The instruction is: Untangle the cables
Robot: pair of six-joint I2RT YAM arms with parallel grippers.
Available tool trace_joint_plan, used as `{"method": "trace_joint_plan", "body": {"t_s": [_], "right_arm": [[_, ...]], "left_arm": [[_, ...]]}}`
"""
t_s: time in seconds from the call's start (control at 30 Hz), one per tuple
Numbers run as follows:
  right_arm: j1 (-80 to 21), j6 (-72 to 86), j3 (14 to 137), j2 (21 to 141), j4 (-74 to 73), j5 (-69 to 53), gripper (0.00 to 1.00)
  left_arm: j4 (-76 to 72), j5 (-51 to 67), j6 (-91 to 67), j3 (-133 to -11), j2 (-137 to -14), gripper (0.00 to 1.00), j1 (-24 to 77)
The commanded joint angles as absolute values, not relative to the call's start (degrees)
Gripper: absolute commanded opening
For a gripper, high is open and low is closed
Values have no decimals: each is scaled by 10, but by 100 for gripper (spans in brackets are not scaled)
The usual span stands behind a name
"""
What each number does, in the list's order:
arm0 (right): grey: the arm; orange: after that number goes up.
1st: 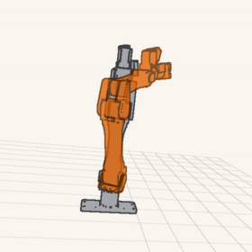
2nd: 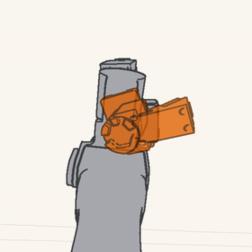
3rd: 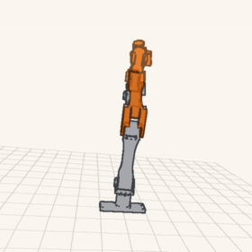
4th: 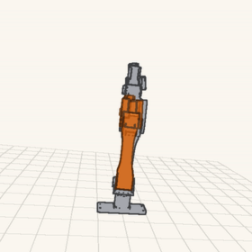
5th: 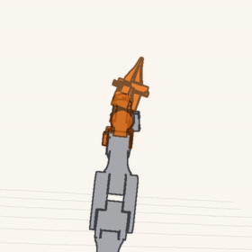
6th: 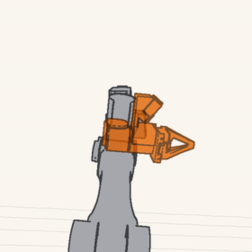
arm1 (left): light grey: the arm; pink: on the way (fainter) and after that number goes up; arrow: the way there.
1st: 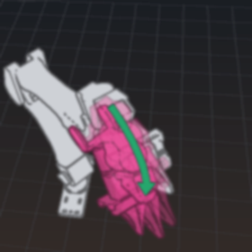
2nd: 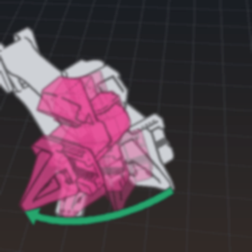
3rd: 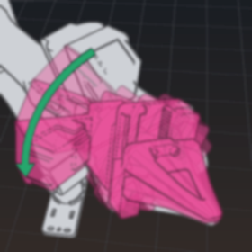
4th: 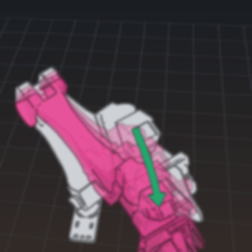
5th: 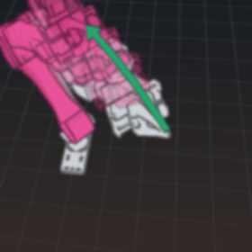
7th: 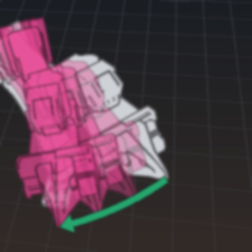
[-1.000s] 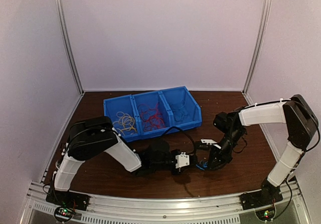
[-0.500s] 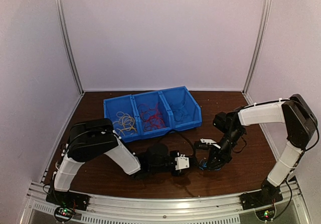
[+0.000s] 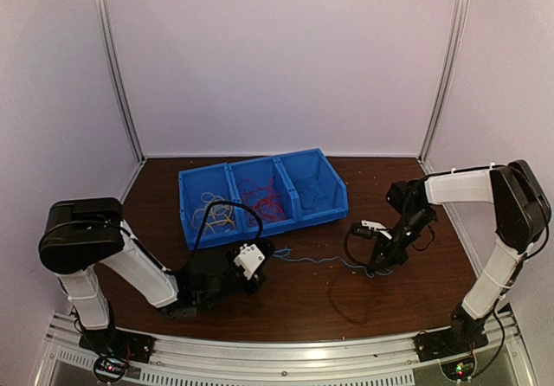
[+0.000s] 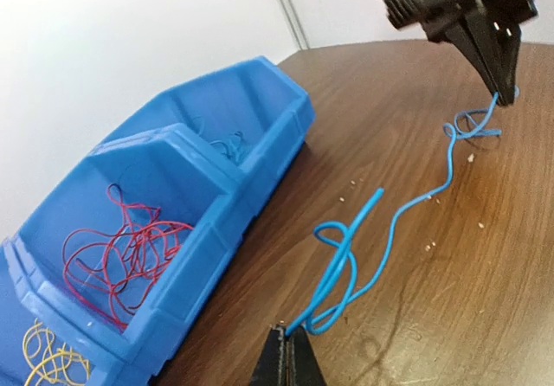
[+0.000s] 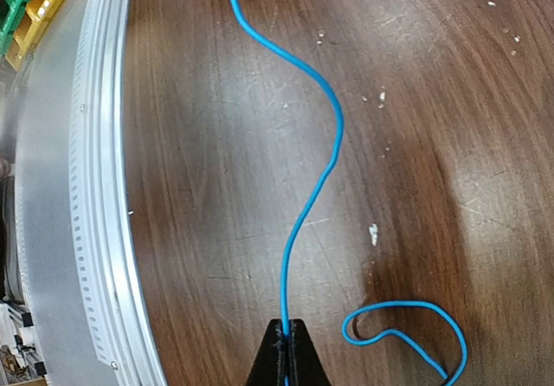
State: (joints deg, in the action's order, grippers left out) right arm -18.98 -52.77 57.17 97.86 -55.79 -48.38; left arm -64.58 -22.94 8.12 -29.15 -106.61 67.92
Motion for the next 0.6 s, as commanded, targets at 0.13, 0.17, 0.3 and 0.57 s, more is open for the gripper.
{"method": "trace_joint_plan", "body": {"t_s": [0.13,0.17,0.3,0.57], "right_arm": [[-164,-471,574,980,-497,-384,0],[-159,-469,575,979,-496,-380,0],[-142,-464,580,975,-489,-361,0],[-135,-458,588,989,-470,-363,0]], "left_arm": [[-571,-396,-50,-211,-924,0,678],[-552,-412,-48,-203,-898,0,678],[-471,-485,-45,-174,-774,0,676],[-349,-515,-40,-150,-542,0,651]]}}
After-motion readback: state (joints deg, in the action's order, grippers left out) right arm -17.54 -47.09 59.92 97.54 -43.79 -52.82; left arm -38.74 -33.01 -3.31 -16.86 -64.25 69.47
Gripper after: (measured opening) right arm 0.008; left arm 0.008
